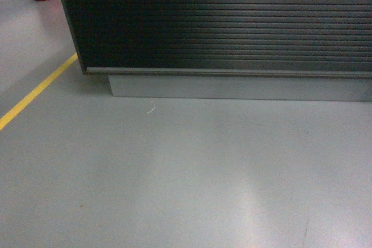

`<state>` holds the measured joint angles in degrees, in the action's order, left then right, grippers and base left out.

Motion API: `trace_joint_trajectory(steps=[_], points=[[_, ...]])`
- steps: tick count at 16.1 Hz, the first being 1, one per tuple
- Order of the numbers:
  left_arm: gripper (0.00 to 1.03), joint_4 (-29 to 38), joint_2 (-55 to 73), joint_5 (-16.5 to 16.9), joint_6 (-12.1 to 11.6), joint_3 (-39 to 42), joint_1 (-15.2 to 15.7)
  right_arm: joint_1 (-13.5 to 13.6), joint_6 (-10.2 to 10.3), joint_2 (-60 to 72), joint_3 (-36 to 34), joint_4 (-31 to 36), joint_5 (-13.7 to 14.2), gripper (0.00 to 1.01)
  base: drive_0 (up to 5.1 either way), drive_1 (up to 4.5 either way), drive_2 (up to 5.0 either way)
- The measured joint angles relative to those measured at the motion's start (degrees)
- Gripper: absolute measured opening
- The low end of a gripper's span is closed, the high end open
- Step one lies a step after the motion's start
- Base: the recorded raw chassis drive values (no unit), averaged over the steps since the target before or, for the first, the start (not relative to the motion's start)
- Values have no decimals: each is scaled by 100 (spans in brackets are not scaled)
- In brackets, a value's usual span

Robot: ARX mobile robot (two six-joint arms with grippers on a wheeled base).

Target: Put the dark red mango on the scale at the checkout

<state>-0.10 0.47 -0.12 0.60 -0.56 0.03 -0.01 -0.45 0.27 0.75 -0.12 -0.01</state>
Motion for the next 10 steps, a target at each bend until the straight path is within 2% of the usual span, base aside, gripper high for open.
trace_joint_trajectory(steps=[10], points=[[98, 4, 0, 7, 0, 0, 0, 0, 0, 0, 0, -20, 0, 98, 4, 431, -422]])
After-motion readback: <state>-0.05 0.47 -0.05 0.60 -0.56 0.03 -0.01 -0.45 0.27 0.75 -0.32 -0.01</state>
